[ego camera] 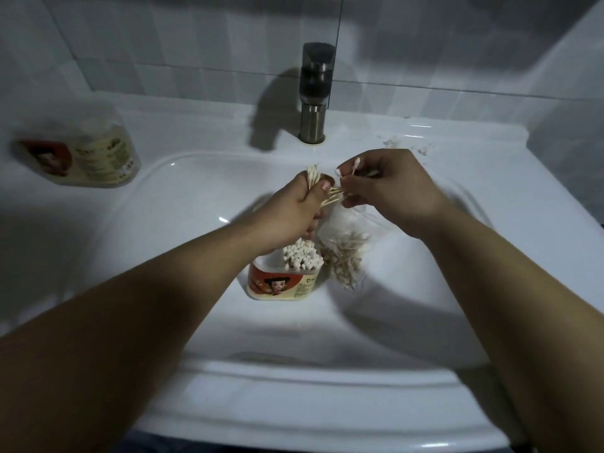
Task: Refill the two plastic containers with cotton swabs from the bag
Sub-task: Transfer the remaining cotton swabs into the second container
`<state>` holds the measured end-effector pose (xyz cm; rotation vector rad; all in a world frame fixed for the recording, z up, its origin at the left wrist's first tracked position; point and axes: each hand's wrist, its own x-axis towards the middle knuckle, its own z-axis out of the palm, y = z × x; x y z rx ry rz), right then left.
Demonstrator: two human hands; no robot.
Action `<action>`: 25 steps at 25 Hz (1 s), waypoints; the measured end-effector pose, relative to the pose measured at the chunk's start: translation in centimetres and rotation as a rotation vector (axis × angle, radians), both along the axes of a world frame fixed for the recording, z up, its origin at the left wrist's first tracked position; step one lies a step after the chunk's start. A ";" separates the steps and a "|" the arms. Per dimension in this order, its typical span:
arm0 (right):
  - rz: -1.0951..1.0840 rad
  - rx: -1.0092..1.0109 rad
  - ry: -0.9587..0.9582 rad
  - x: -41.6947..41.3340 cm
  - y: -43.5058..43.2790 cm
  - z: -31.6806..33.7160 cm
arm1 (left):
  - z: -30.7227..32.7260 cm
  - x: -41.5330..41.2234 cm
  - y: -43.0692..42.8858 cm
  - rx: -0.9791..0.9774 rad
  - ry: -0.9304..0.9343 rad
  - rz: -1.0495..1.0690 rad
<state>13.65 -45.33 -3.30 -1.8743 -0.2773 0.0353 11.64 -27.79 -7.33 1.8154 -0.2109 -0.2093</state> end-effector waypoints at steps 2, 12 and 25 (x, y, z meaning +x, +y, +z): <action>-0.023 0.014 -0.006 0.1 -0.4 0.2 | -0.1 -0.1 0.1 0.032 -0.005 -0.015; -0.036 -0.175 -0.031 0.2 0.2 -0.9 | -0.5 0.1 0.2 -0.029 0.146 0.043; 0.089 0.007 0.095 -0.6 0.9 -0.7 | 0.4 -0.4 0.7 0.016 0.220 -0.047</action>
